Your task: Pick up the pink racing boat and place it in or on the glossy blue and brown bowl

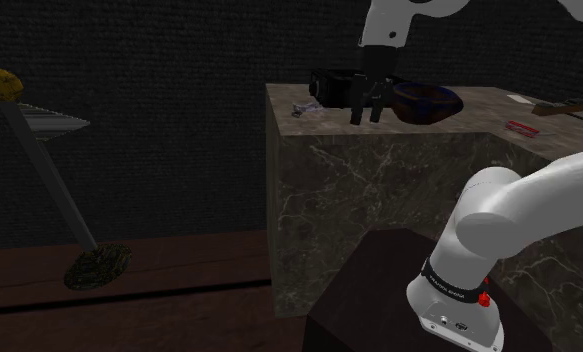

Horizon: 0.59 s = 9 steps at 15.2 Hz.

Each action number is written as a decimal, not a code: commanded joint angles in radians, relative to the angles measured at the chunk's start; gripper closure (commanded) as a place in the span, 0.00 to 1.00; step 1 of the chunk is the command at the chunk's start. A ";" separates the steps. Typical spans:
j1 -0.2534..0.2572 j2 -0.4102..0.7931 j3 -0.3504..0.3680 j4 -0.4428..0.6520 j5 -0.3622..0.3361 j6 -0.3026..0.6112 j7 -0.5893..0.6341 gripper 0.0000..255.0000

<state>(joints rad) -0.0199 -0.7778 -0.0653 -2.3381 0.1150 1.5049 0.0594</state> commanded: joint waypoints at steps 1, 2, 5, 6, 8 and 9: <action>0.000 0.000 0.000 0.000 0.000 0.000 0.000 0.00; -0.015 0.037 0.013 0.024 0.017 0.016 0.059 0.00; -0.062 0.145 0.049 0.100 0.059 0.061 0.231 0.00; -0.077 0.181 0.058 0.127 0.069 0.074 0.287 0.00; -0.107 0.251 0.073 0.182 0.086 0.099 0.400 0.00; -0.122 0.285 0.079 0.210 0.093 0.110 0.455 0.00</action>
<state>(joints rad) -0.1267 -0.5264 0.0056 -2.1571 0.1987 1.6050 0.4484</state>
